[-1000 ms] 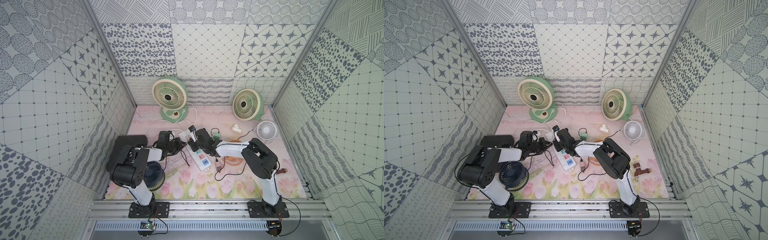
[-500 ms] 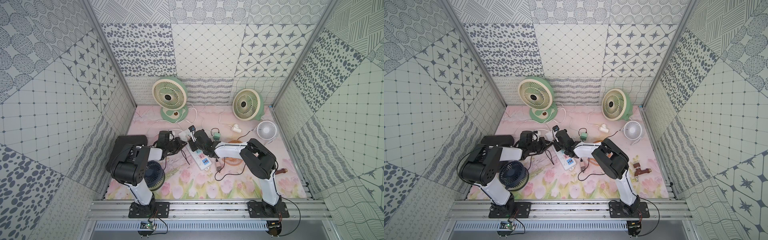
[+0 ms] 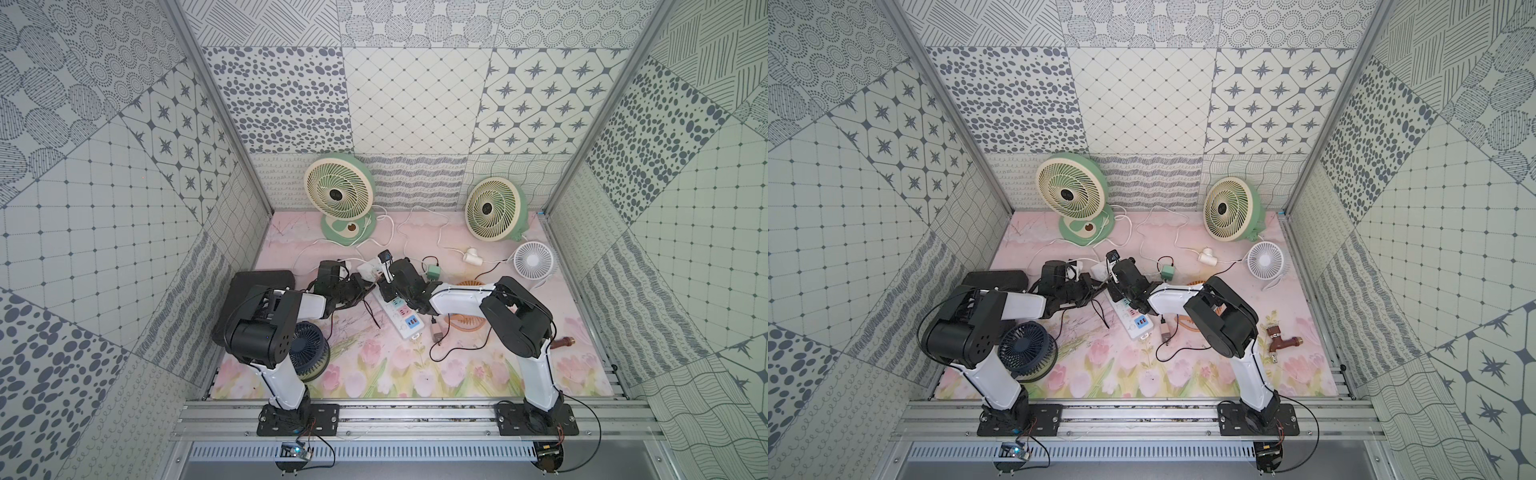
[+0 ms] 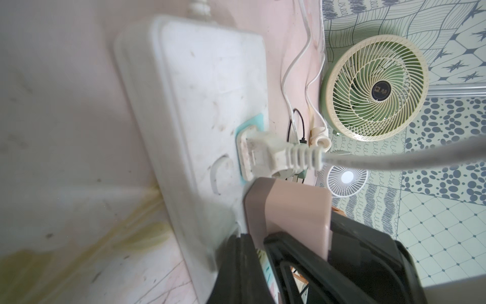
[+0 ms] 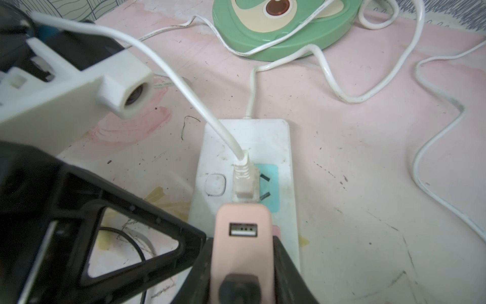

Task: Unplug the desk fan from the power strip
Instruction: Remove the plug from the socket.

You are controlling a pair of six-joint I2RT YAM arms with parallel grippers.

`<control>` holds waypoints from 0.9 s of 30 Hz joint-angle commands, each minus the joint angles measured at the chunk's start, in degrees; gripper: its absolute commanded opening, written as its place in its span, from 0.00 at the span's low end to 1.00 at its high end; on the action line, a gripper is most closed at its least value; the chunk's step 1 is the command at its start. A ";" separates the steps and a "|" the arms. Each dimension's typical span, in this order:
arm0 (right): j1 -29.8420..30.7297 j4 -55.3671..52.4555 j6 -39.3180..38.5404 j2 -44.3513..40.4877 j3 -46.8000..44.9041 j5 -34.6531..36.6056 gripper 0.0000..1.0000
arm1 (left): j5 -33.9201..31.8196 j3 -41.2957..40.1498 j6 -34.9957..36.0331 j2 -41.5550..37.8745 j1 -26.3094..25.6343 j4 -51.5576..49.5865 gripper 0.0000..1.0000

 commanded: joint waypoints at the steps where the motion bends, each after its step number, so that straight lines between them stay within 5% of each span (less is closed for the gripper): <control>1: 2.63 4.13 -0.91 0.73 1.68 -6.28 0.10 | -1.61 -0.29 0.50 0.10 -0.03 -1.38 0.00; 14: 4.74 2.36 -4.80 0.41 2.26 2.86 0.10 | -5.82 0.19 2.54 -0.23 0.15 -7.40 0.00; 21: 0.14 5.16 5.36 -0.16 0.14 -6.47 0.10 | -6.79 -0.27 2.15 0.68 0.50 -7.87 0.00; 27: 5.36 2.20 -4.06 0.04 2.33 1.12 0.10 | -6.80 0.09 2.26 1.22 0.66 -8.30 0.00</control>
